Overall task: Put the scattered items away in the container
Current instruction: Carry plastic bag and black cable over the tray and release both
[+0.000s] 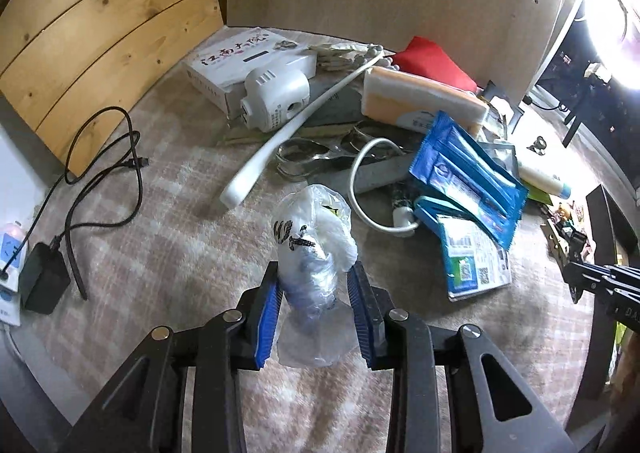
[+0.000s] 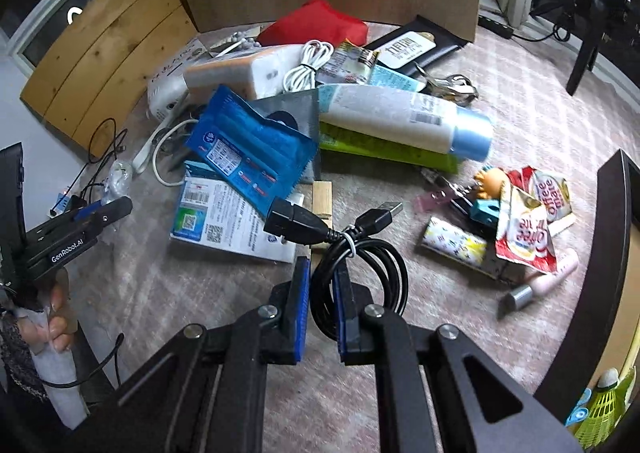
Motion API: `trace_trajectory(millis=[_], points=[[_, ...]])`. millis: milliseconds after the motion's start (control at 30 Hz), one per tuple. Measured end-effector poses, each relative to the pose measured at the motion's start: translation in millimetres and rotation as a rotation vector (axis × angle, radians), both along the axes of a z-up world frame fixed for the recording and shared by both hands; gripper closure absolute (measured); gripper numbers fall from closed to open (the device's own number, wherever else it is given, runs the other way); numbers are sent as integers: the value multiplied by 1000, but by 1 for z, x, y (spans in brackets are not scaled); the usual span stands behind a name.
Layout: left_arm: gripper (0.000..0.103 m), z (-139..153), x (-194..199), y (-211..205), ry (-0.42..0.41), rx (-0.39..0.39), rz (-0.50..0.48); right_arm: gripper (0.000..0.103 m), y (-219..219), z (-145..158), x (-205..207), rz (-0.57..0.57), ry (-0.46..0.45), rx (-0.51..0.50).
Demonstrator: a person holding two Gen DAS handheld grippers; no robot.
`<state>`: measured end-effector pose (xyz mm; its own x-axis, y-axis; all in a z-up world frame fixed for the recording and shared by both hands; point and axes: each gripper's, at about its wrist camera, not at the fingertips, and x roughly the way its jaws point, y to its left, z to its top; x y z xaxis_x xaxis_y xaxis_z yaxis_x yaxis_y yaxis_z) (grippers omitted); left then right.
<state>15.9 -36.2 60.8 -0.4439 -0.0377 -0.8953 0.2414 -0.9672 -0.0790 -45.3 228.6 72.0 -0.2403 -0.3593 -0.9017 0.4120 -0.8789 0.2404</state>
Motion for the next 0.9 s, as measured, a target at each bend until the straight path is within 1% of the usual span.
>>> trace_trajectory(millis=[100,267,500,700,900], points=[[72,-5,-3,0,-2,-1,-1,92,6,-7,5,3,-17,7],[72,-5,5,9,-3,-1,-7,92,10,-24,13,7,-43,24],[72,2,13,26,10,4,-20,92,25,-31,28,1,-51,29],[72,17,12,61,37,20,-88,92,49,-14,38,-41,-18,3],[72,33,2,128,67,57,-215,92,88,12,41,-113,30,-10]])
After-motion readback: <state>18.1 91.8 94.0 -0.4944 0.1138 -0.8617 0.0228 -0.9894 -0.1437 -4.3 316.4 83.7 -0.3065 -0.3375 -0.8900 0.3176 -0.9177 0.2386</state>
